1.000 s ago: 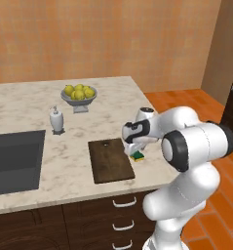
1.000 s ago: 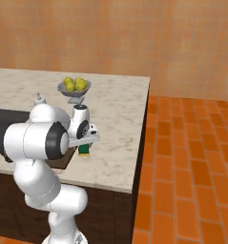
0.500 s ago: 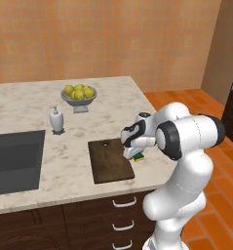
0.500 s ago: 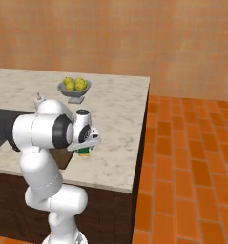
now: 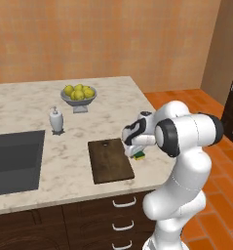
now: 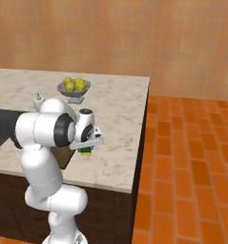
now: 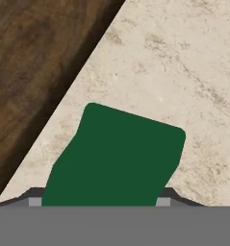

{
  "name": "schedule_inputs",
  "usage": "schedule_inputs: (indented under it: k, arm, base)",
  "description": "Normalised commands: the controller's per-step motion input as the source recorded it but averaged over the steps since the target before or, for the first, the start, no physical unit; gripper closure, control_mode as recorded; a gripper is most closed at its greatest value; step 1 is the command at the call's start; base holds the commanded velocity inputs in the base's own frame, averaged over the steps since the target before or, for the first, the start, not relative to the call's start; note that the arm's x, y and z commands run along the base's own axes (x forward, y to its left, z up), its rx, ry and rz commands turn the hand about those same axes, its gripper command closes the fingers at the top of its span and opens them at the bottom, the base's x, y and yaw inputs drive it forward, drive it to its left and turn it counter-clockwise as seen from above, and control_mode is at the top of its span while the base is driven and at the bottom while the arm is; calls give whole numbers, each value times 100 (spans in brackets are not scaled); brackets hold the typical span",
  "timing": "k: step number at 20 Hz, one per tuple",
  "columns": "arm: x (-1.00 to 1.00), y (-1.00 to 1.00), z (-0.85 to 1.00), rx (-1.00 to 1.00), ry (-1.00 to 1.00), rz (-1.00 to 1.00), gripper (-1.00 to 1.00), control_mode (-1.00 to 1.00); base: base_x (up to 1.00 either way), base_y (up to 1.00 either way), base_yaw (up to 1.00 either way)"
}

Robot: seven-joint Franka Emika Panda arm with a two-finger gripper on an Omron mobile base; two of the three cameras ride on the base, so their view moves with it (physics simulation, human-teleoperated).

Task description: Pick up the sponge from the counter and clean the cutting board by briefly scrubbing or pressing down on the cutting board. Once finished, release the sponge.

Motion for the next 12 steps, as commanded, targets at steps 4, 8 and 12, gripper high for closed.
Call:
schedule_inputs:
  k: [4,8,12]
  arm:
    - [-4,25,45,0,0,5,100,-100]
    - [0,82,53,-1,0,-1,100,-100]
    - [13,100,16,-1,0,-14,100,-100]
  base:
    - [0,0,0]
    - [0,0,0]
    - [0,0,0]
